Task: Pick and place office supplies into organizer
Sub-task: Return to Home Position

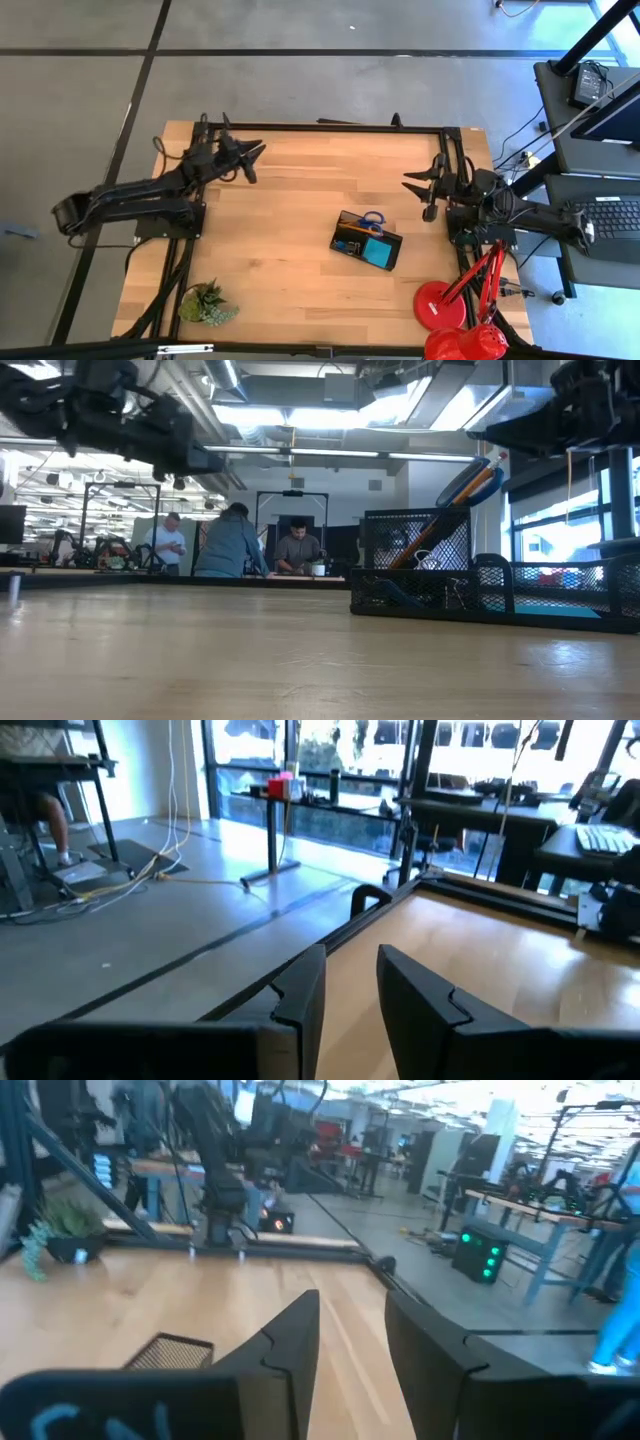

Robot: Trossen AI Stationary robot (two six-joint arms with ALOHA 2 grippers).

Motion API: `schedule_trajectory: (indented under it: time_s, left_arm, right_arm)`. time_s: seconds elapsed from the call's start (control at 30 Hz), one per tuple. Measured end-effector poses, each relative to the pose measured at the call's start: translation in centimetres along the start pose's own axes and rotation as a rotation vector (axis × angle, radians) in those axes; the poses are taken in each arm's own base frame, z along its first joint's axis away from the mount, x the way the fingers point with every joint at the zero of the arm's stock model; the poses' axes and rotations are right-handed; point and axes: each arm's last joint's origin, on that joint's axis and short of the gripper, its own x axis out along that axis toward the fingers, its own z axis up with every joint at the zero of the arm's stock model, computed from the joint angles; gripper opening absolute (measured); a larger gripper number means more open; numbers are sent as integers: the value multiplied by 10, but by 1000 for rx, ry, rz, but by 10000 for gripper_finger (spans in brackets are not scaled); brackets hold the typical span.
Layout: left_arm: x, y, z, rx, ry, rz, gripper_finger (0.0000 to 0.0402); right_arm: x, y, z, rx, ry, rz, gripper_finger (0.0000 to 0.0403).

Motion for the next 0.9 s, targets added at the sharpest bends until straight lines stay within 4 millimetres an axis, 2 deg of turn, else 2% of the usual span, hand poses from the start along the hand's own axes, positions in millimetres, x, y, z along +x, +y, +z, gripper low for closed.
schedule_trajectory:
  time_s: [0.2, 0.43, 0.6, 0.9]
  left_arm:
    - [-23, 2, -8, -6, -76, -5, 88]
    - [-40, 5, -23, -13, -125, -8, 88]
    - [-48, 6, -33, -31, -152, -2, 88]
    - [-55, 7, -42, -42, -68, 12, 88]
  right_arm:
    - [-5, -2, -9, 23, -60, 21, 120]
    - [-9, -5, -15, 38, -54, -14, 120]
    - [-13, -5, -12, 33, -89, -7, 120]
    - [-16, -4, -15, 46, -59, -2, 120]
